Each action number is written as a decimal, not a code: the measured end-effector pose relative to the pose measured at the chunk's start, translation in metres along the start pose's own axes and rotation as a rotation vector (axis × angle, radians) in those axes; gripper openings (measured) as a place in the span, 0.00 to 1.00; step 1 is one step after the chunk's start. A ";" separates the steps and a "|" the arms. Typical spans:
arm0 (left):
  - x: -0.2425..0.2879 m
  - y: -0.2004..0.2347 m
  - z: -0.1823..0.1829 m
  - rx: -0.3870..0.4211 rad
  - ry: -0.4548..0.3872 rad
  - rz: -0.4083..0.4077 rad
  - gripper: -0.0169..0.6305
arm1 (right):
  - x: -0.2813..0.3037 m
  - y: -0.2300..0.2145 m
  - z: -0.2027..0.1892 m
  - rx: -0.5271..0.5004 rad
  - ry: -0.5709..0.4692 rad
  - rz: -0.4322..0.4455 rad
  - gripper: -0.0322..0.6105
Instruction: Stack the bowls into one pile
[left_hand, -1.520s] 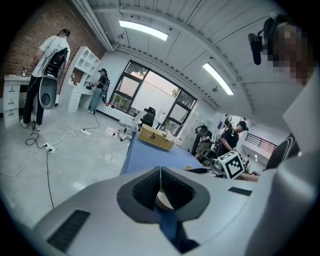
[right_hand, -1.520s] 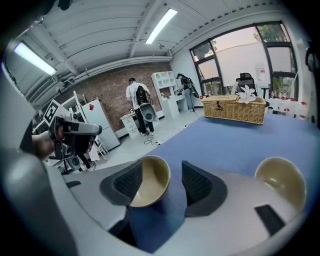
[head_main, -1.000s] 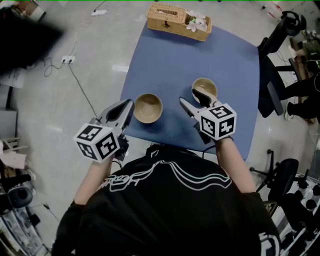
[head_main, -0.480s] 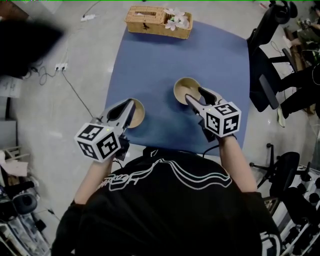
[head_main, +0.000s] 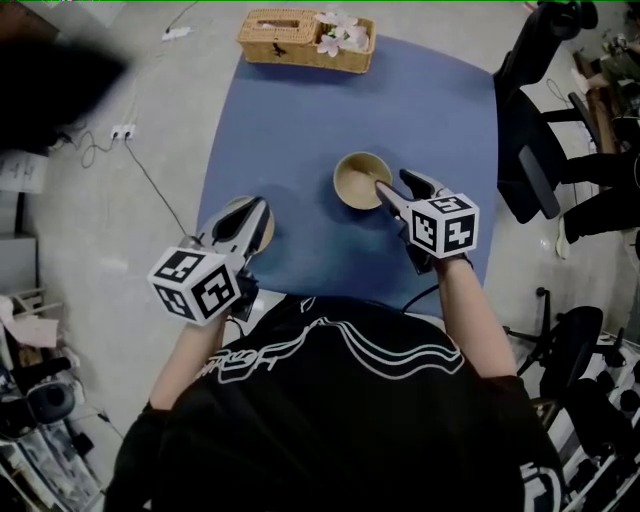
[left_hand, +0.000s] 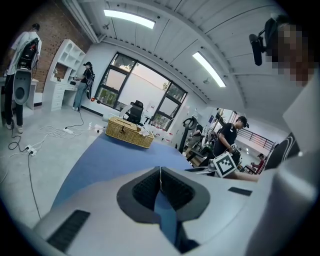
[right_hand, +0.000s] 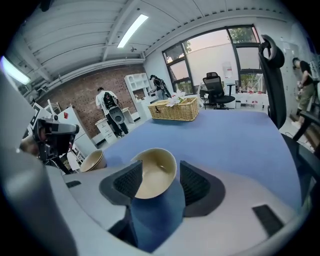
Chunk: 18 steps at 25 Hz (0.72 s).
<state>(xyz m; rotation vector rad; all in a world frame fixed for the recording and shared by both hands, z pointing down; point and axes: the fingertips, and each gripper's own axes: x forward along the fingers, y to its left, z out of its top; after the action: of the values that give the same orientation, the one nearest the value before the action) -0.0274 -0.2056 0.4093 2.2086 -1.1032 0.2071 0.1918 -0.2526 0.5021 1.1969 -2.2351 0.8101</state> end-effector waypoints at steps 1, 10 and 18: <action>0.001 0.000 -0.001 -0.002 -0.002 0.005 0.07 | 0.003 -0.003 -0.002 0.004 0.006 0.002 0.44; 0.005 -0.002 -0.015 -0.019 -0.016 0.054 0.07 | 0.022 -0.020 -0.019 0.066 0.047 0.041 0.40; 0.005 0.000 -0.022 -0.034 -0.022 0.079 0.07 | 0.032 -0.023 -0.025 0.092 0.071 0.055 0.33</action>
<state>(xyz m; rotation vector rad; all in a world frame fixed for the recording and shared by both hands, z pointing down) -0.0214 -0.1955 0.4283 2.1439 -1.1982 0.1971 0.1981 -0.2636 0.5469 1.1343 -2.2023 0.9710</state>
